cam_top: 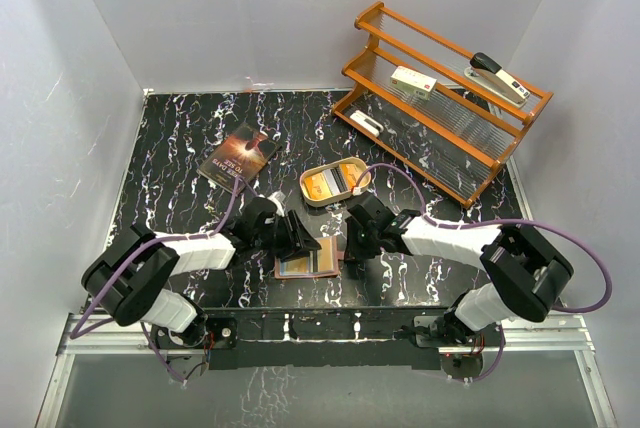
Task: Put the credit cards into the card holder
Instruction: Insert the credit card into the card holder.
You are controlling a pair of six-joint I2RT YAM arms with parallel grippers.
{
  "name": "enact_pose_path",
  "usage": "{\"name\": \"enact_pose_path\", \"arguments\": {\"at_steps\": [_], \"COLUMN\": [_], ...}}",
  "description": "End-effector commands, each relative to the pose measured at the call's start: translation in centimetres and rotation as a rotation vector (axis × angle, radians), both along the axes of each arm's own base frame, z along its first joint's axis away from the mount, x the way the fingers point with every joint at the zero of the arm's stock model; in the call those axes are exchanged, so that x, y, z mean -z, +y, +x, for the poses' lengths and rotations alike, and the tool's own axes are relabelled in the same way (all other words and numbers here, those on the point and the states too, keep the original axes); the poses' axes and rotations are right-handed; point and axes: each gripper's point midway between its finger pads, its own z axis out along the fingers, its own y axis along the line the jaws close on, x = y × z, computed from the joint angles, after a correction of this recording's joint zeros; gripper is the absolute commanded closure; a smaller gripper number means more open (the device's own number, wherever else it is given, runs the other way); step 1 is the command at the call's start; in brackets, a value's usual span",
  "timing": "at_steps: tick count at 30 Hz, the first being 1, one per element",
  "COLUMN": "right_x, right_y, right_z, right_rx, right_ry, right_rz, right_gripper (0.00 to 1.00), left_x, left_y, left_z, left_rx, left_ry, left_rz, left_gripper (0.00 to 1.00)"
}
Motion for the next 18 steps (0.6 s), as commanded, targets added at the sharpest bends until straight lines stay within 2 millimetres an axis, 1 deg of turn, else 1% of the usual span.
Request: {"name": "enact_pose_path", "arguments": {"at_steps": [1, 11, 15, 18], "right_x": [0.4, 0.5, 0.4, 0.1], "right_y": [0.6, 0.4, 0.0, -0.2], "right_z": [0.0, 0.2, 0.4, 0.6], "right_rx": [-0.021, -0.011, -0.001, 0.001], "right_ry": [-0.015, -0.022, -0.033, -0.047], "right_rz": [0.019, 0.01, -0.014, -0.022], "right_gripper": [0.94, 0.94, 0.95, 0.95], "left_x": [-1.1, -2.8, -2.9, -2.7], "left_y": [-1.3, -2.3, -1.9, -1.1], "left_z": [-0.2, 0.0, 0.0, -0.1], "left_rx": [0.04, 0.059, 0.057, 0.057], "left_ry": [-0.008, -0.047, -0.057, -0.059], "left_rz": [-0.04, -0.101, -0.073, -0.02], "left_gripper": [0.55, 0.55, 0.52, 0.48]}}
